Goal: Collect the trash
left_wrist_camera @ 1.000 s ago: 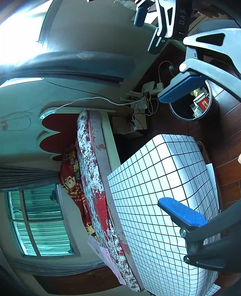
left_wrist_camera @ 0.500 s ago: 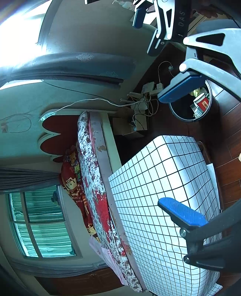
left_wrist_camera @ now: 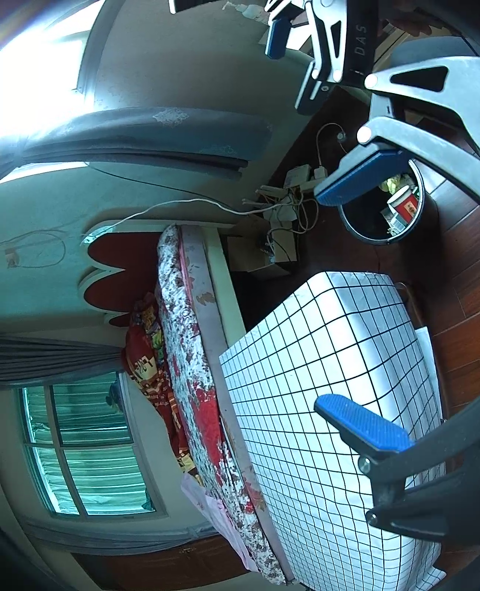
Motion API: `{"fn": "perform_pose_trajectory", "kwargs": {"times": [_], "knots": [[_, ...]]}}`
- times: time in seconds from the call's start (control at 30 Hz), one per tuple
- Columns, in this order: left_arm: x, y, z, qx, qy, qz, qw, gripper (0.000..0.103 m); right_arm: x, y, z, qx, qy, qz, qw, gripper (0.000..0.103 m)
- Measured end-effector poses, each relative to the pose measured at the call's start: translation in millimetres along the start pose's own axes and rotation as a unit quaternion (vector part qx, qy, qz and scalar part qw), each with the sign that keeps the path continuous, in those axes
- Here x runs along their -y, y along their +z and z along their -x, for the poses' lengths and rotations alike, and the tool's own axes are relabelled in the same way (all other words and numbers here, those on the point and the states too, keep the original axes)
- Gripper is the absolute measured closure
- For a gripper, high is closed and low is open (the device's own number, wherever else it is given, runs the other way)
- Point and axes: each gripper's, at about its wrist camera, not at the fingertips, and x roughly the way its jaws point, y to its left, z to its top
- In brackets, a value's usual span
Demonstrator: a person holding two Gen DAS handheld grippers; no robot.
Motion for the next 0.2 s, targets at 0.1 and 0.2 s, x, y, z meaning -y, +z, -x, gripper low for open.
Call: {"fn": "perform_pose_trajectory", "kwargs": {"times": [0.1, 0.2], "knots": [[1.1, 0.7, 0.4, 0.003, -0.006, -0.008, 0.9999, 0.001, 0.7, -0.9, 0.3, 0.000, -0.001, -0.001, 1.000, 0.001], [3.4, -0.8, -0.9, -0.001, -0.013, -0.014, 0.9998, 0.001, 0.7, -2.0, 0.1, 0.000, -0.002, -0.002, 1.000, 0.001]]}}
